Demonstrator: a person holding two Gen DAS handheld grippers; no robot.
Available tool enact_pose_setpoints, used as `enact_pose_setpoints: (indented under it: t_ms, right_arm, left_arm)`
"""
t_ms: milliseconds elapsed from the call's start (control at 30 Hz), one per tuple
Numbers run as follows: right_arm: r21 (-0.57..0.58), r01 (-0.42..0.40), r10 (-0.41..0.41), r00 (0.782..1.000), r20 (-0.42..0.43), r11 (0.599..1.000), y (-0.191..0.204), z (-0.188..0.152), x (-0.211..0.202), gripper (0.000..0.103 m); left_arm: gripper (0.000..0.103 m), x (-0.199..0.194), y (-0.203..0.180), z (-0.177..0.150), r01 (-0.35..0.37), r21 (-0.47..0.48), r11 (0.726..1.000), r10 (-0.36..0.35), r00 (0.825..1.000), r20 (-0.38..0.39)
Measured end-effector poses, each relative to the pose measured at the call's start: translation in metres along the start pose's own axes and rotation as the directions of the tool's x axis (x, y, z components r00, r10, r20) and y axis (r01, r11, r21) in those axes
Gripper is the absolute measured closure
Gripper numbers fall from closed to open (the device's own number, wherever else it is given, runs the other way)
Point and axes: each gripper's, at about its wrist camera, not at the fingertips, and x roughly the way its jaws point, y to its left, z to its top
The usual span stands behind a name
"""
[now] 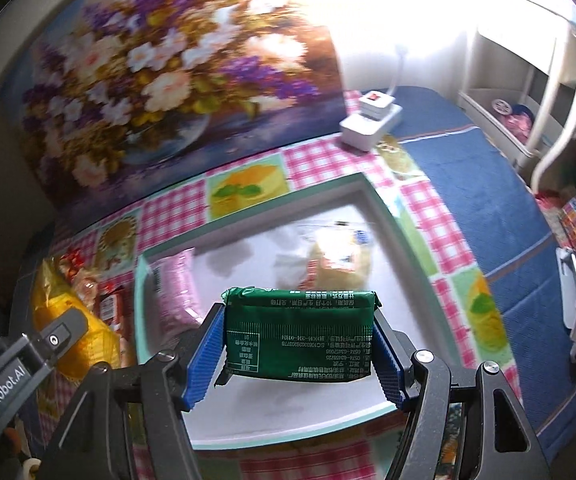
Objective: Organize snacks
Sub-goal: 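Carry the green box and yellow bread bag over the white tray with both tools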
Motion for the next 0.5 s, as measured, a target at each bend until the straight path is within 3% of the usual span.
enact_pose_setpoints:
  t_ms: [500]
  right_arm:
    - [0.079, 0.057, -0.052, 0.997, -0.063, 0.995, -0.04, 0.0, 0.021, 0.032]
  left_arm:
    - [0.052, 0.04, -0.016, -0.025, -0.05, 0.055, 0.997, 0.055, 0.994, -0.09]
